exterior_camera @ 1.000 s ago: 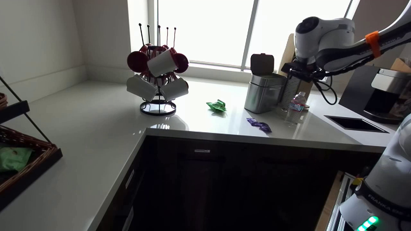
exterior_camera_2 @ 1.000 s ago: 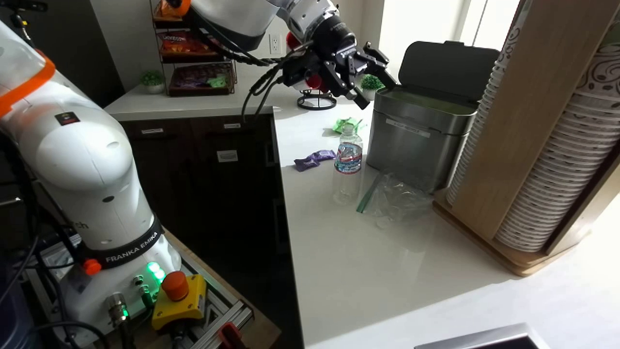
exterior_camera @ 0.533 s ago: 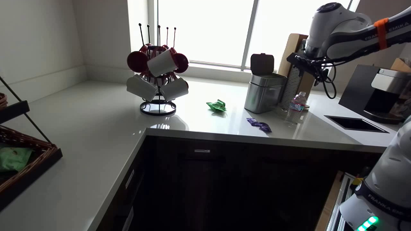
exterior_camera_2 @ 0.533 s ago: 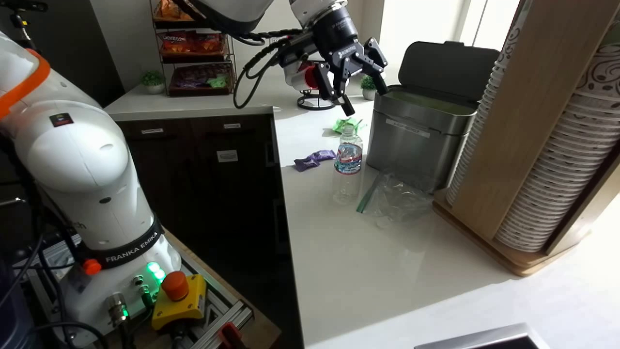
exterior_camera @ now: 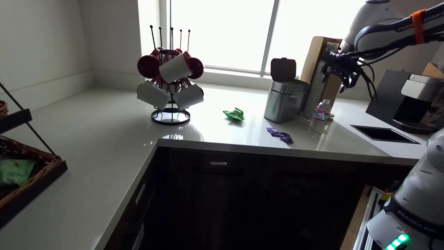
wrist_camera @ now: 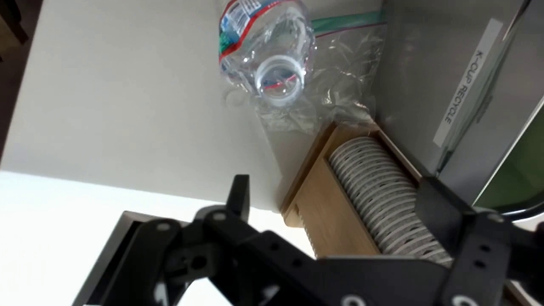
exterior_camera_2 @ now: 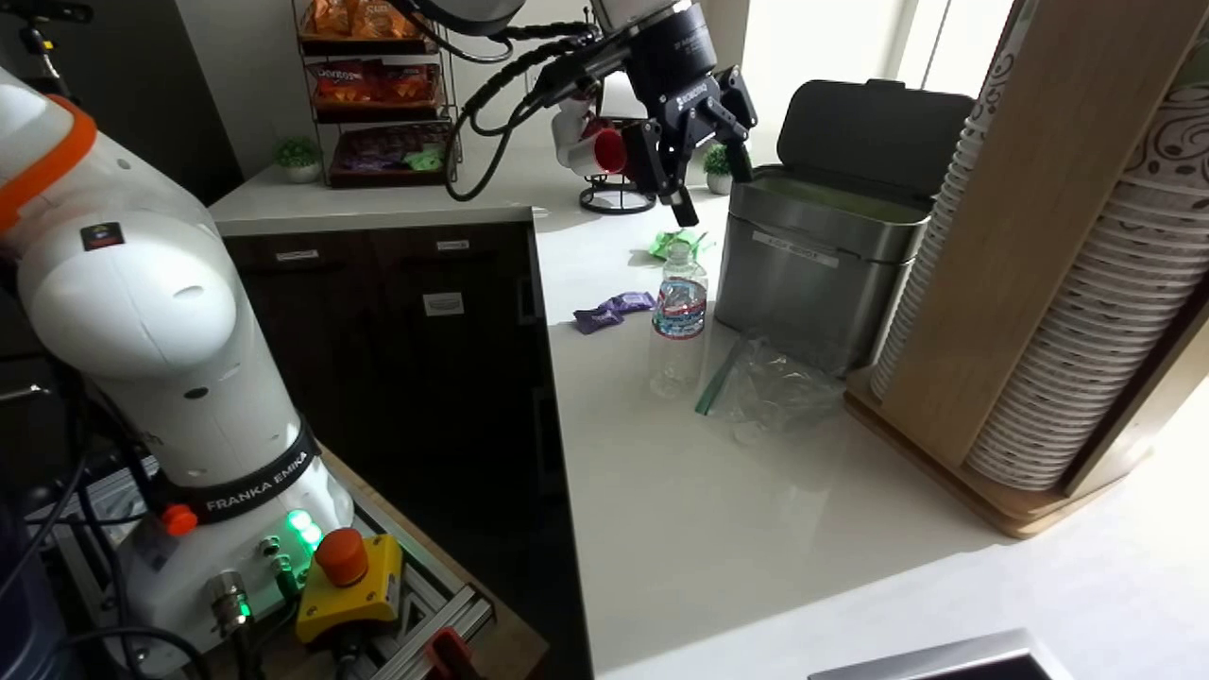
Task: Put the bottle upright
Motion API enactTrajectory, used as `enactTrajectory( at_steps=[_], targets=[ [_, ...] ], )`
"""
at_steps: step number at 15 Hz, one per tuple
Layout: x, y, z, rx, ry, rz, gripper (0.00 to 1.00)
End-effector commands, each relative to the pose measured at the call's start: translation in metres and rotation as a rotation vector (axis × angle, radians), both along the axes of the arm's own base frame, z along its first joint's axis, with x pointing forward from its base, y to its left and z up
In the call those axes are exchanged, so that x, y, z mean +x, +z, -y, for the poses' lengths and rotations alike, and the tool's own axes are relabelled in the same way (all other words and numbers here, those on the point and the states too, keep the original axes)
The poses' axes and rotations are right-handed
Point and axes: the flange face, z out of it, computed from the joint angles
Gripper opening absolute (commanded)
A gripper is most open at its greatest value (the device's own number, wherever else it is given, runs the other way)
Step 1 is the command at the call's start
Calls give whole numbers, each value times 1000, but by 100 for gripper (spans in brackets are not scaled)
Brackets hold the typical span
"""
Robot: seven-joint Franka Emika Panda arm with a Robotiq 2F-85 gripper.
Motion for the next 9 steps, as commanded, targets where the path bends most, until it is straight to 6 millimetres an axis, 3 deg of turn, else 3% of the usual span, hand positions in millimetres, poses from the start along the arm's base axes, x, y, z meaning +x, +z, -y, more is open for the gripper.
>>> enactTrajectory(
  at_steps=[1,9],
  targets=[
    [-15,0,10,21,197,5,100],
    [-26,-11,34,38,619,-97,100]
  ],
)
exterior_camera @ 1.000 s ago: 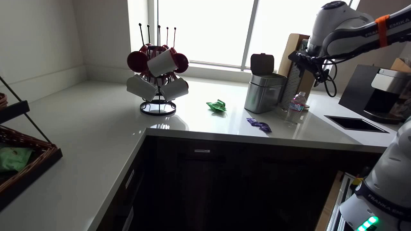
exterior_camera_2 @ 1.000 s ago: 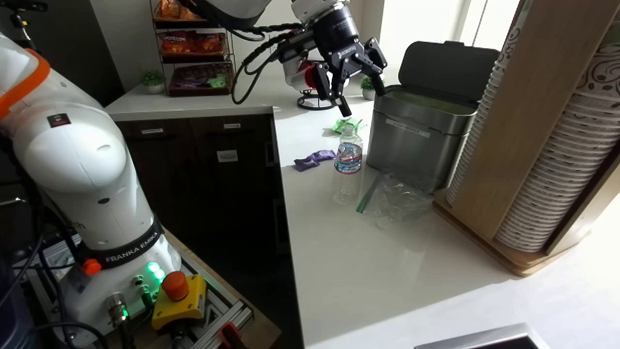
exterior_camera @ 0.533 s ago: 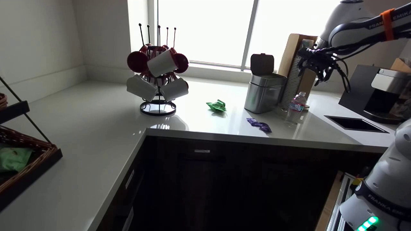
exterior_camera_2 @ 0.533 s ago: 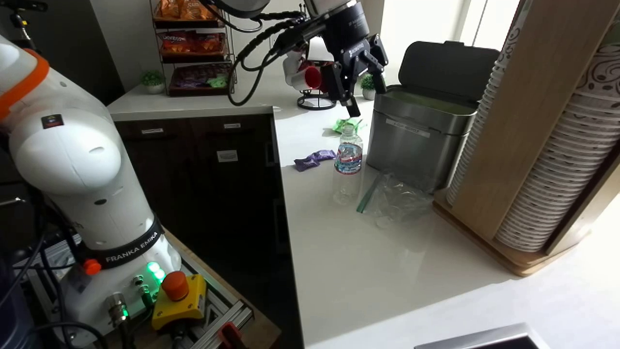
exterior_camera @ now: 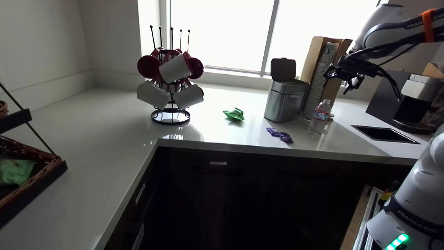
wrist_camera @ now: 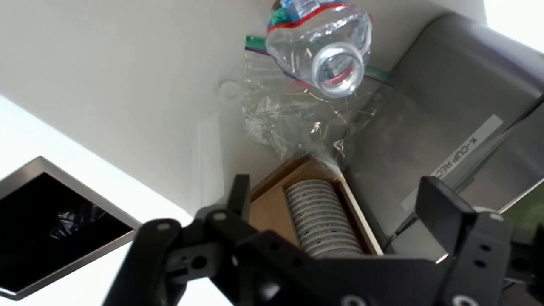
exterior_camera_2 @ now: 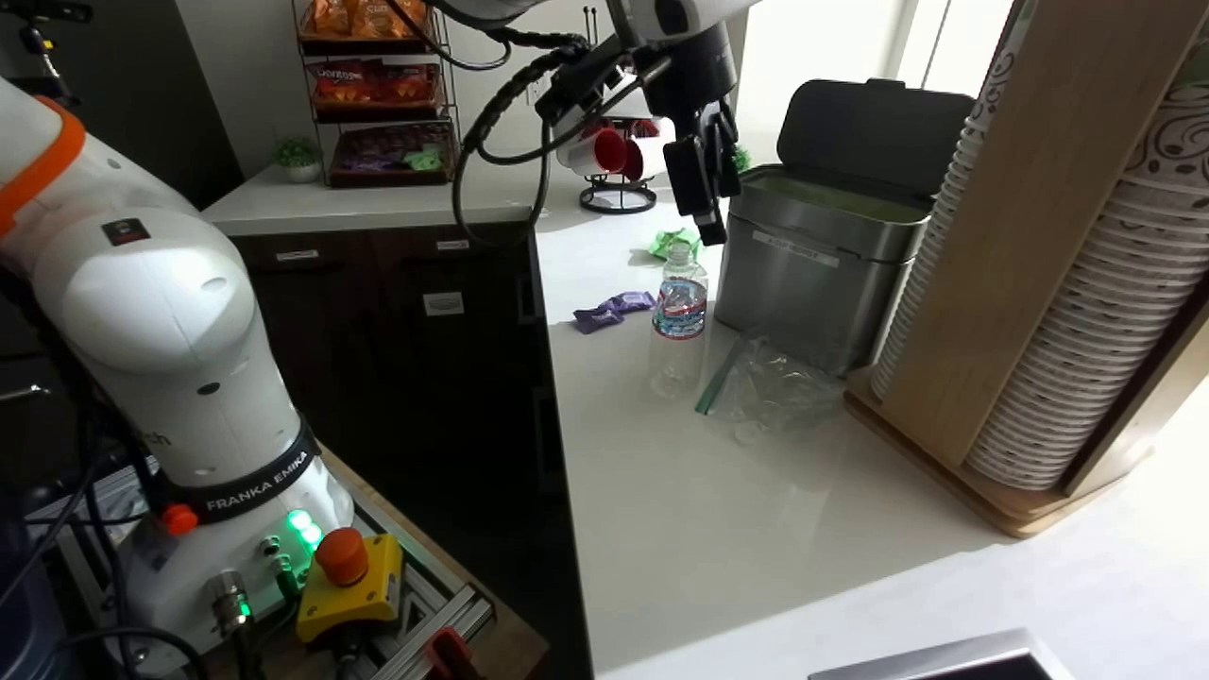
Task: Put the bottle upright
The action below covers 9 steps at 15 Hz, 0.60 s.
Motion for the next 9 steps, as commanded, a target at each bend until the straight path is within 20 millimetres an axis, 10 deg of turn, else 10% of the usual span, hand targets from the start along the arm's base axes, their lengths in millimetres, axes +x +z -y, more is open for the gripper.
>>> enactTrajectory(
  at_steps=[1,9],
  targets=[
    [-7,-5,3,27,197,-21,100],
    [-15,5,8,-33,480,-59,100]
  ],
)
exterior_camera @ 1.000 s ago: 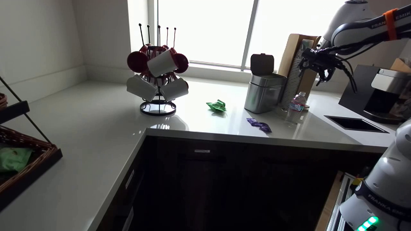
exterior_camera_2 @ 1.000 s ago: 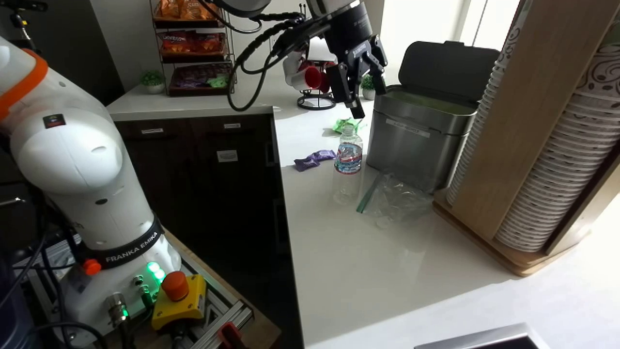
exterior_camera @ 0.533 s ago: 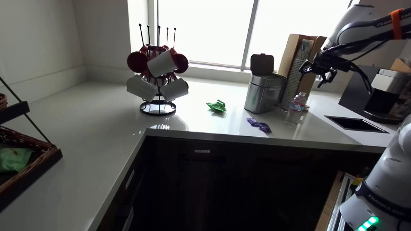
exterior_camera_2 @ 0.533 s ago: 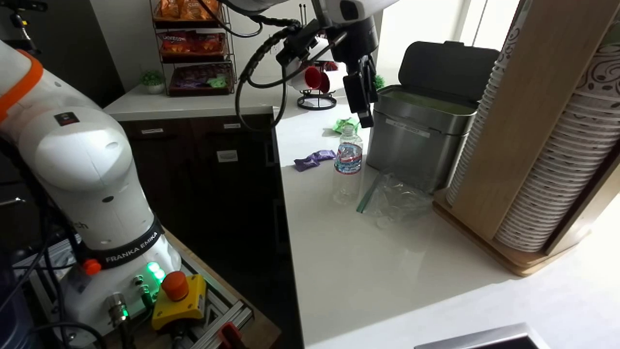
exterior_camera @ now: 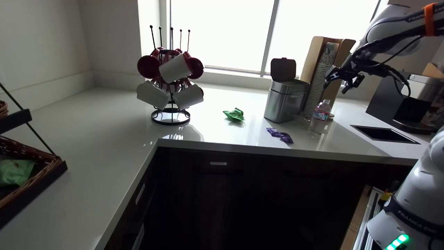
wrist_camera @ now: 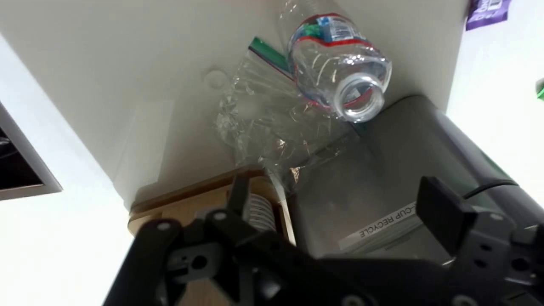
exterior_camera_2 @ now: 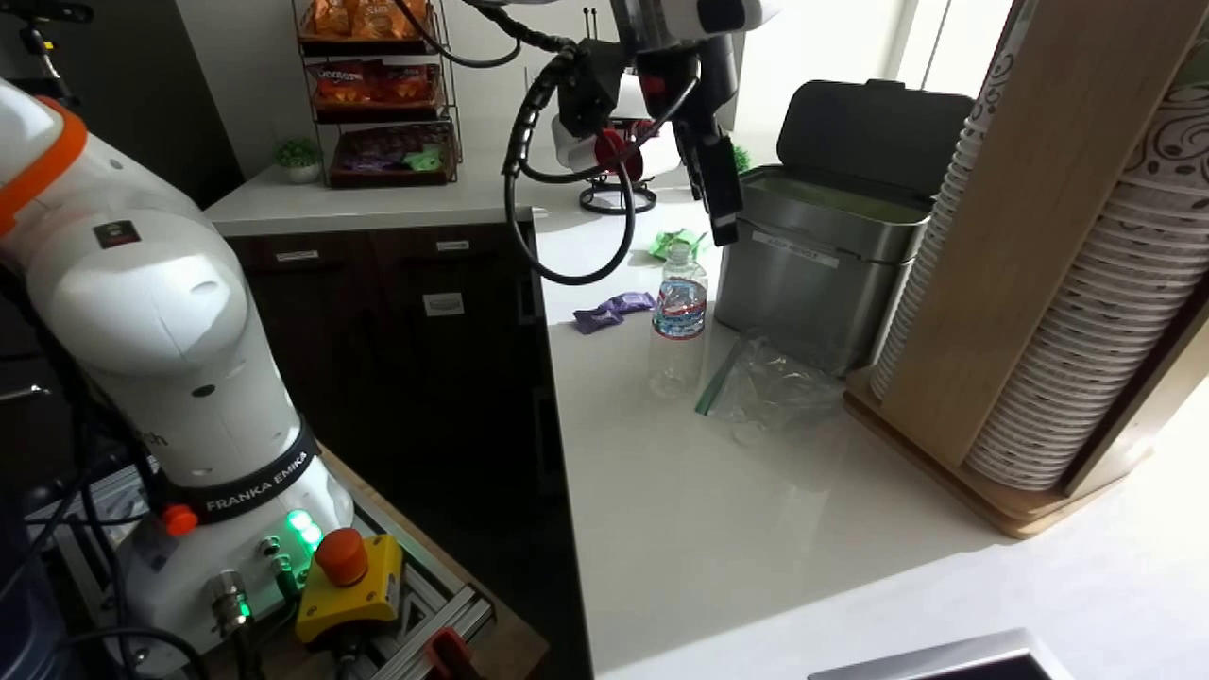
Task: Put the bottle upright
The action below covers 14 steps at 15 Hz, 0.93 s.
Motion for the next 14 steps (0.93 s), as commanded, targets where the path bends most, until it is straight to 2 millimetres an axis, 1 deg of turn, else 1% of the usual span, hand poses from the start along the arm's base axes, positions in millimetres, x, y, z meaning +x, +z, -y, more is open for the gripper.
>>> enactTrajectory(
  at_steps=[1,7,14],
  targets=[
    [-6,6,0,-15,84,-10,100],
    [-11,16,-4,-48,134,-34,100],
    [-16,31,-16,-52,146,-19,100]
  ],
)
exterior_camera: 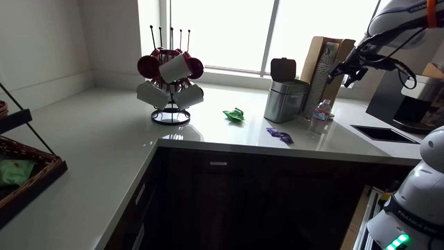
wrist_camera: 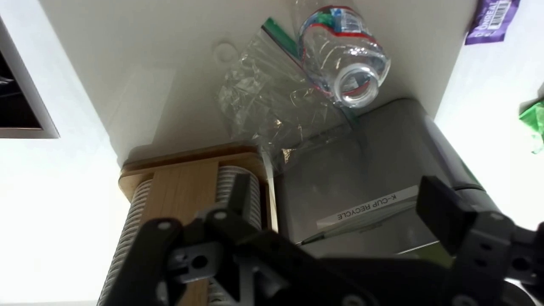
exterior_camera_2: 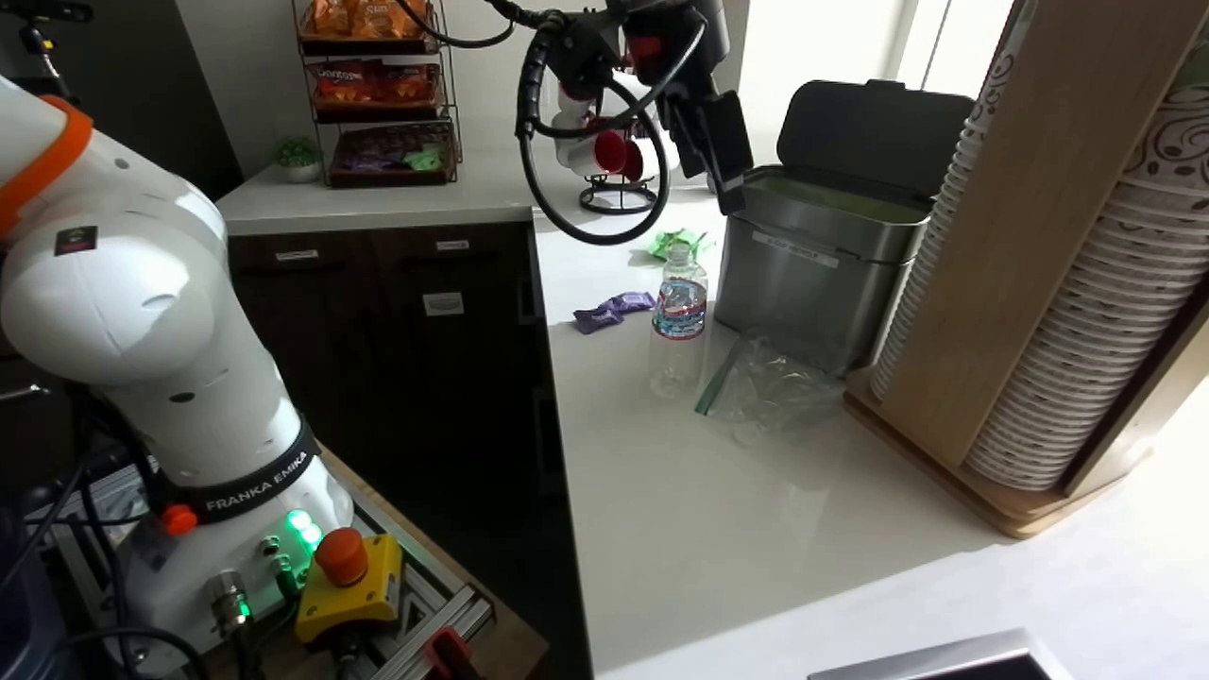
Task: Put the bottle upright
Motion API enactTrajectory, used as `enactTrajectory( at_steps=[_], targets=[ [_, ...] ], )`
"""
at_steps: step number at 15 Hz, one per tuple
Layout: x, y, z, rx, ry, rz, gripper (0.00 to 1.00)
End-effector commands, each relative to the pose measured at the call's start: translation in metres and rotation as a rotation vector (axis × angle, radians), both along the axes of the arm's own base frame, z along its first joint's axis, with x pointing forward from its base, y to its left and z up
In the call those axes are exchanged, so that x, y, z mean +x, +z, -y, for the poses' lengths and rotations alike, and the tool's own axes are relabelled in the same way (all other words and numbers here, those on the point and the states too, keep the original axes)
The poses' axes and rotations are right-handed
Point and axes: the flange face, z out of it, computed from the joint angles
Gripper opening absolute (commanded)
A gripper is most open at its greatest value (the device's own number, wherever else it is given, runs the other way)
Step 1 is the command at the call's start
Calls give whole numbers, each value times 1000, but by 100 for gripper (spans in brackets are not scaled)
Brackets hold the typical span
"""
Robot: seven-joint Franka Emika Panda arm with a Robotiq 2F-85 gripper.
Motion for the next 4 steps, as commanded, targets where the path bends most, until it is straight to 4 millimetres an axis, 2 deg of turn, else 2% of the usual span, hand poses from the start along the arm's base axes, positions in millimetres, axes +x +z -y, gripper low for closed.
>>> enactTrajectory(
  at_steps=[1,3,4],
  targets=[
    [-11,9,-9,34,16,3,100],
    [-13,13,-12,26,12,34,100],
    [-3,10,-6,9,2,15,100]
  ],
)
